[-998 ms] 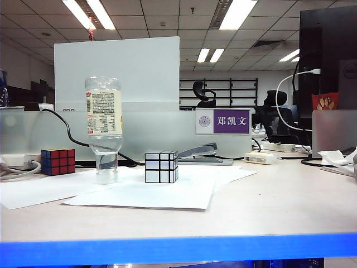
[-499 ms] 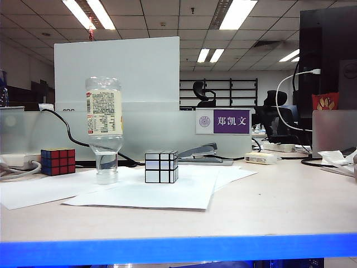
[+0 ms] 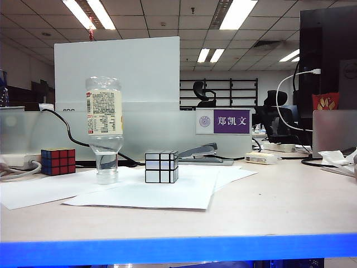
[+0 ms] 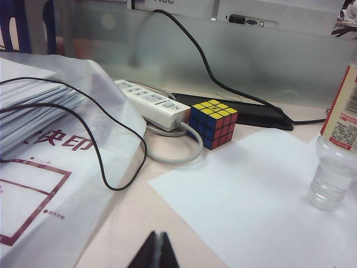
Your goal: Flip the plastic bottle upside down.
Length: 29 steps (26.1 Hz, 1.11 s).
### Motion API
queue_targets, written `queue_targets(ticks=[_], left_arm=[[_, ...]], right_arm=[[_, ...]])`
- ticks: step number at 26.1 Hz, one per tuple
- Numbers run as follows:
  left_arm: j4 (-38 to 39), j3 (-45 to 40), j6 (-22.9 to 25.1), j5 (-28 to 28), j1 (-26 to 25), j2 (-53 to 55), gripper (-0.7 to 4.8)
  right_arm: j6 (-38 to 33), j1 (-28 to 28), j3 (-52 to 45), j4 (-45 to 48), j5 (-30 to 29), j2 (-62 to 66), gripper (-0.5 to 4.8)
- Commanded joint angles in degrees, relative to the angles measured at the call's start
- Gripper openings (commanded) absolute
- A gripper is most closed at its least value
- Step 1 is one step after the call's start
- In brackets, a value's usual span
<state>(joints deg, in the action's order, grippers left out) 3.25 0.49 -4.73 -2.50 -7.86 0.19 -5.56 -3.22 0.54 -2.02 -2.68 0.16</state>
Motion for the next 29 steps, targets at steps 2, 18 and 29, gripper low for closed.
queue_targets(ticks=[2,18,29], left_arm=[[-0.52,0.04,-0.04,-0.17,-0.04,-0.07,-0.05],[-0.55,0.04,-0.04,-0.17,-0.04,-0.07,-0.05],[-0.55,0.04,-0.04,-0.17,-0.04,-0.07,-0.05]], right_arm=[[-0.02,0.13,-0.44,1.07,0.20,-0.09,-0.08],[-0.02,0.00,-0.44,3.48,0.20,-0.09,-0.08],[-0.02,0.00,-0.44,3.48,0.20,-0.09,-0.08]])
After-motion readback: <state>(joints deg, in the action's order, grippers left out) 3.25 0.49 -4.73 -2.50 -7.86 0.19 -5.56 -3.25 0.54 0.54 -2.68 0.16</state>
